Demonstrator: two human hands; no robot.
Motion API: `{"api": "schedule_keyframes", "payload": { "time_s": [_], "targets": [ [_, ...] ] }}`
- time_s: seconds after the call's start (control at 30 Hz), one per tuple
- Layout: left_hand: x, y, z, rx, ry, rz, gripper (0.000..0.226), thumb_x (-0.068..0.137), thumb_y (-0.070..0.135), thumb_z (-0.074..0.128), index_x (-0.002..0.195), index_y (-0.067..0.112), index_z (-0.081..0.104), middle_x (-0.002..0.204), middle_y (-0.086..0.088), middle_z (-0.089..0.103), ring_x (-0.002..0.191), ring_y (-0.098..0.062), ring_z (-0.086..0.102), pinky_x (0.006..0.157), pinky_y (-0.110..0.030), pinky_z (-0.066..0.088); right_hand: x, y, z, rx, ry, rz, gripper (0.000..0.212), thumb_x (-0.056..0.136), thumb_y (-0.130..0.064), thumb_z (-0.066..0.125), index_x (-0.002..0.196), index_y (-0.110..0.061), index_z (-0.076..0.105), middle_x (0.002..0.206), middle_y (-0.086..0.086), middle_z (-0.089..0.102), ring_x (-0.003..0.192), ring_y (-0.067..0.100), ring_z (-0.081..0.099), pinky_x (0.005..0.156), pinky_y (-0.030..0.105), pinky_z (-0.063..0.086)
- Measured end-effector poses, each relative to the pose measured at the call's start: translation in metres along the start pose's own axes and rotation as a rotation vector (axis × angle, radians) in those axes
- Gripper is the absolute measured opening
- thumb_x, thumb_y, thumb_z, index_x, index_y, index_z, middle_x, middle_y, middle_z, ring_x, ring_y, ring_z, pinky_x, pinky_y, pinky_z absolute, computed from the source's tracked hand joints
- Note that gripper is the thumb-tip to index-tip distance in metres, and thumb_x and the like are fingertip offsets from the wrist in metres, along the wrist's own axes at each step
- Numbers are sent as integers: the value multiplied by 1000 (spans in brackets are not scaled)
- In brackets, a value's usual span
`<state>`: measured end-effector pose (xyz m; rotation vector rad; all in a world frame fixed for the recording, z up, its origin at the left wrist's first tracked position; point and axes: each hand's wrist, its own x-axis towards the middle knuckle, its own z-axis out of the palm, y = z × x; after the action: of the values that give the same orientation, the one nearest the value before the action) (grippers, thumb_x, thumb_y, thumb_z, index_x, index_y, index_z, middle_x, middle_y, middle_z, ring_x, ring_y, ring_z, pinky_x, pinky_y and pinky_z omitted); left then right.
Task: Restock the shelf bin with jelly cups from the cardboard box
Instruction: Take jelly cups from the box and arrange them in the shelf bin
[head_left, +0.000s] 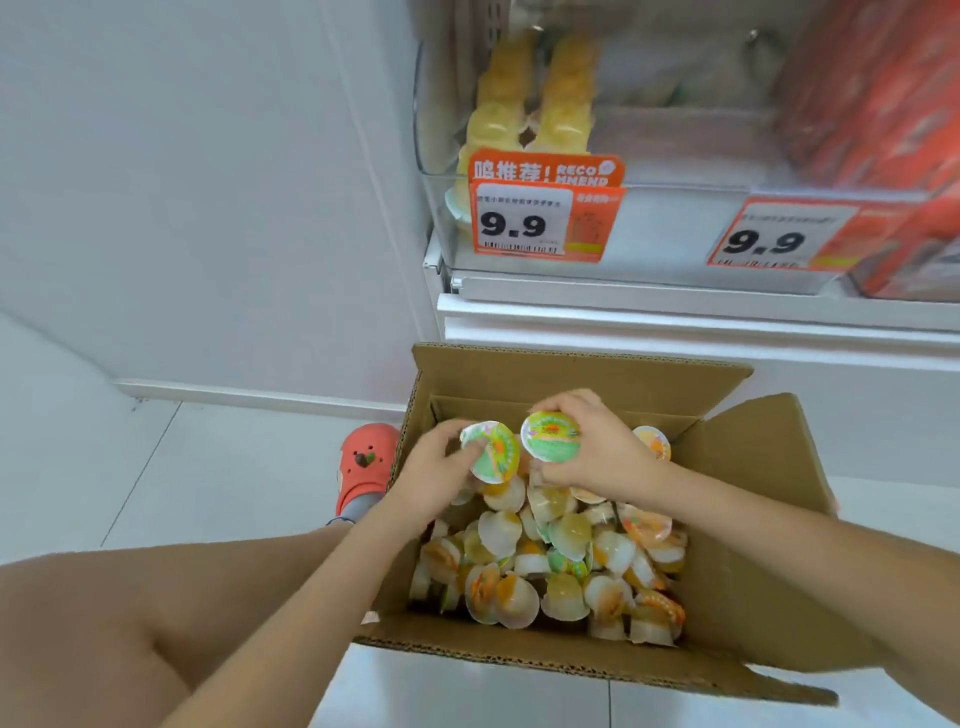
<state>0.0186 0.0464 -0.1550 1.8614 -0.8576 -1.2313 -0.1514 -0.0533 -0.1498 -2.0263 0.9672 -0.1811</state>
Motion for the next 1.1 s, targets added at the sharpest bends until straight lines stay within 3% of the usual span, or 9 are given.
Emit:
{"api": "schedule_keyframes", "payload": {
  "time_s": [0.1,0.17,0.3,0.4,0.5,0.63,0.8,0.97,1.1],
  "targets": [
    [-21,53,0,-241,-87,-7,14,98,15,47,101,15,61,96,-6,65,79,-15,66,71,-30,57,-24,-23,-41,-14,59,7,69,68,-22,81,125,-23,43,108,-11,53,88,5,56,66,9,39],
    [-30,84,-1,-214,-152,16,17,100,22,43,100,17,59,96,-5,63,80,-12,64,73,-31,58,-39,-41,-68,-27,118,-10,67,66,-26,84,116,-23,41,96,-11,59,75,3,58,59,14,43],
    [-41,138,-2,-216,-261,63,34,95,40,49,108,10,58,117,-16,60,107,-26,62,80,-42,58,-59,-73,-115,-118,212,-113,61,57,-35,89,103,-29,50,92,-12,62,78,1,57,67,15,44],
    [-48,167,5,-302,-344,101,47,94,41,47,120,3,55,117,-18,66,108,-26,65,85,-40,57,-67,-87,-136,-221,220,-218,65,61,-36,86,118,-30,54,108,-10,61,98,6,57,85,21,45],
    [-48,179,14,-348,-433,126,53,87,43,51,128,8,52,128,-9,61,114,-20,61,95,-38,51,-69,-88,-141,-122,267,-218,86,62,-28,87,133,-30,39,109,-14,55,98,4,58,82,16,44],
    [-42,193,14,-270,-578,154,53,82,7,63,133,11,48,121,-6,64,109,-19,63,96,-33,50,-66,-86,-152,71,330,-167,66,54,-26,90,105,-28,48,95,-16,61,79,-2,55,66,13,42],
    [-33,196,19,-364,-540,207,44,70,1,67,113,9,61,104,-7,71,92,-18,70,79,-28,58,-62,-84,-161,136,258,-156,52,59,-23,88,100,-32,57,100,-6,62,78,4,54,64,18,46],
    [-30,202,21,-389,-514,257,38,67,7,66,105,11,64,94,-3,73,85,-17,70,74,-26,59,-60,-85,-167,290,253,-194,53,61,-17,87,107,-26,61,105,2,64,97,28,60,80,43,56],
    [-32,202,21,-370,-487,292,41,67,10,69,108,9,64,98,-6,73,88,-15,70,74,-24,58,-62,-85,-163,355,232,-190,57,63,-17,85,114,-28,61,111,2,64,100,24,63,86,39,55]
  ]
}}
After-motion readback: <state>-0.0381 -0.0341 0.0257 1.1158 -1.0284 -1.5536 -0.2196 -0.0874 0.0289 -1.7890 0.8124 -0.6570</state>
